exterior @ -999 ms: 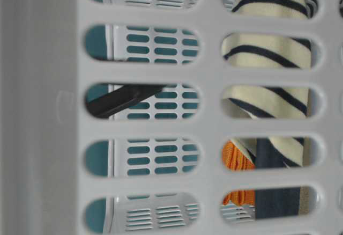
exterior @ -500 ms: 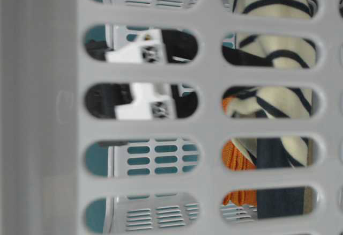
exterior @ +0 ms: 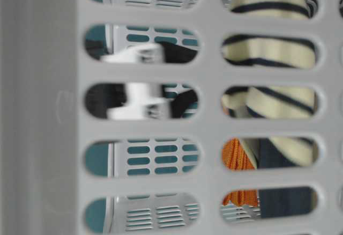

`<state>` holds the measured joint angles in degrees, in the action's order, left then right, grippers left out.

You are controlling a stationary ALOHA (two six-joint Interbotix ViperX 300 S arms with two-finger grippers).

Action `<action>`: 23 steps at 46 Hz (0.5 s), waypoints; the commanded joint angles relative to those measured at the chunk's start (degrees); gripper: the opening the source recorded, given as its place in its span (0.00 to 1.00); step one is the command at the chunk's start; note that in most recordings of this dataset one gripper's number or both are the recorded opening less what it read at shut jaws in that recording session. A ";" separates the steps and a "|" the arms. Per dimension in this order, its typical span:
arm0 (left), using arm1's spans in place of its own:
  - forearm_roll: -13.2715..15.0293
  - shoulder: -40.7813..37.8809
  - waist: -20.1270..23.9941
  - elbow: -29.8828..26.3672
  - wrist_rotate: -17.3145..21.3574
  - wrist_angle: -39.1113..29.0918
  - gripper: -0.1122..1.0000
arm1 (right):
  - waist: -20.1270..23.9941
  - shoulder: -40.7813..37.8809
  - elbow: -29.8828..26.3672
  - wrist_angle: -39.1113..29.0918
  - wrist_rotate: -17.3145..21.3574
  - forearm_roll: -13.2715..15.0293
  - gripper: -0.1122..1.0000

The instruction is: Pick up the slipper from the shopping basket with the left arm.

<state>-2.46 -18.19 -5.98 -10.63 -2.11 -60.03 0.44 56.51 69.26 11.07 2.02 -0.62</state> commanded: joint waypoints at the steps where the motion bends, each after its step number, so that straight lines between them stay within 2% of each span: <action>1: -0.18 2.72 -0.62 -5.27 1.32 -1.76 0.14 | 0.00 -0.26 -0.35 0.26 0.09 -0.18 0.10; 4: -0.18 2.64 -0.62 -8.70 1.93 -5.01 0.14 | 0.00 -0.26 -0.35 0.26 0.09 -0.18 0.10; 14: -0.18 0.62 -0.62 -24.79 3.25 -22.85 0.14 | 0.09 0.62 -0.35 0.26 0.00 -0.18 0.10; 23: -0.26 -3.60 -0.62 -37.88 4.83 -32.61 0.14 | 0.00 1.49 -0.26 -0.53 0.09 -0.18 0.10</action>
<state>-2.46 -21.36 -6.68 -42.36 2.29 -89.38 0.44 58.01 69.35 10.63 2.02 -0.62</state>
